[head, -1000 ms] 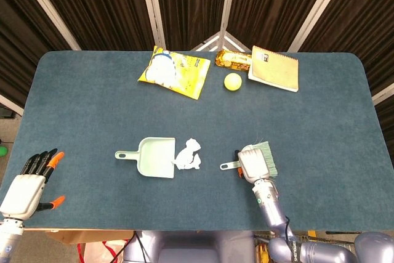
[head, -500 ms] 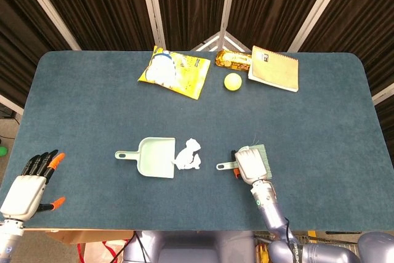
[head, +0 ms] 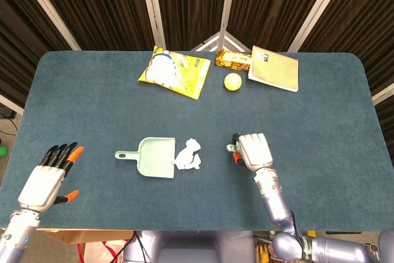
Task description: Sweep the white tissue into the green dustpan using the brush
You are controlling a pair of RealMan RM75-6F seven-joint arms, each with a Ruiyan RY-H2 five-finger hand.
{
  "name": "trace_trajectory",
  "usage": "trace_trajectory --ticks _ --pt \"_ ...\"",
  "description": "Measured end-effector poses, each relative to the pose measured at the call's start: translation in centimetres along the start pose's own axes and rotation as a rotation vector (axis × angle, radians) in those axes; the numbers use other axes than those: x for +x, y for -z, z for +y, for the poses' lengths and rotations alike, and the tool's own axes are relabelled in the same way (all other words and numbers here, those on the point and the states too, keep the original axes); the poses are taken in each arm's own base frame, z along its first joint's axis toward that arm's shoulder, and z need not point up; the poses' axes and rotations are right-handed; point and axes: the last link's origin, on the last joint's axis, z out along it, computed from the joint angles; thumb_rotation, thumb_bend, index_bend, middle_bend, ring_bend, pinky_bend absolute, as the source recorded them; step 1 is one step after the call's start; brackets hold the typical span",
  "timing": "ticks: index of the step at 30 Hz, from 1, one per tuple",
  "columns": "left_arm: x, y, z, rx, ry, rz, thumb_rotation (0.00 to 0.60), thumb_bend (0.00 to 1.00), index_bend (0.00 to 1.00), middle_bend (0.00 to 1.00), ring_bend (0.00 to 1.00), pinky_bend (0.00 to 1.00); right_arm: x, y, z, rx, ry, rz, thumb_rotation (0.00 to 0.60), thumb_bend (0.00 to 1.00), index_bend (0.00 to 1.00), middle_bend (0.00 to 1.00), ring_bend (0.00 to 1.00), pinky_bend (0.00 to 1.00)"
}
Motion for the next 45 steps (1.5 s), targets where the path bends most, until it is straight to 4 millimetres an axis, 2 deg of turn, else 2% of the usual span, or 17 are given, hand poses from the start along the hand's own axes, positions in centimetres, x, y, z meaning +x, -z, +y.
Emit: trace_trajectory --ticks 4,8,12,14,19,23,33,45 --pt "0.9 -2.1 1.4 -0.016 -0.035 0.011 0.600 0.00 0.00 0.02 0.06 0.06 1.1 -0.4 0.1 -0.010 -0.001 0.024 0.600 0.37 0.92 0.97 0.98 0.96" --pt "1.4 -4.2 3.2 -0.030 -0.057 0.008 0.600 0.02 0.02 0.13 0.17 0.18 1.9 -0.6 0.5 -0.017 0.010 0.041 0.600 0.37 0.92 0.97 0.98 0.96" --pt "1.4 -5.9 5.0 -0.049 -0.083 0.004 0.600 0.07 0.12 0.28 0.31 0.32 2.5 -0.7 0.8 -0.025 0.011 0.052 0.600 0.37 0.93 0.97 0.98 0.96" --pt "1.1 -6.8 6.1 -0.055 -0.092 -0.002 0.600 0.07 0.15 0.32 0.35 0.36 2.7 -0.8 0.8 -0.028 0.012 0.053 0.600 0.37 0.94 0.98 0.98 0.96" --pt "0.4 -8.5 8.4 -0.058 -0.088 -0.029 0.600 0.08 0.17 0.35 0.36 0.38 3.0 -0.9 0.9 -0.033 0.006 0.059 0.600 0.46 1.00 0.98 0.98 0.96" --pt "0.4 -9.1 9.9 -0.064 -0.080 -0.026 0.600 0.08 0.17 0.35 0.36 0.38 3.1 -0.8 1.2 -0.035 0.000 0.057 0.600 0.55 1.00 0.98 0.98 0.96" --pt "0.9 -9.0 9.7 -0.046 -0.069 -0.018 0.600 0.08 0.16 0.35 0.36 0.38 3.2 -0.7 1.5 -0.032 -0.008 0.050 0.600 0.57 1.00 0.98 0.98 0.96" --pt "1.0 -9.2 9.6 -0.036 -0.075 -0.019 0.600 0.08 0.13 0.29 0.36 0.38 4.9 -1.2 1.0 -0.014 0.069 0.153 0.600 0.57 1.00 0.98 0.98 0.96"
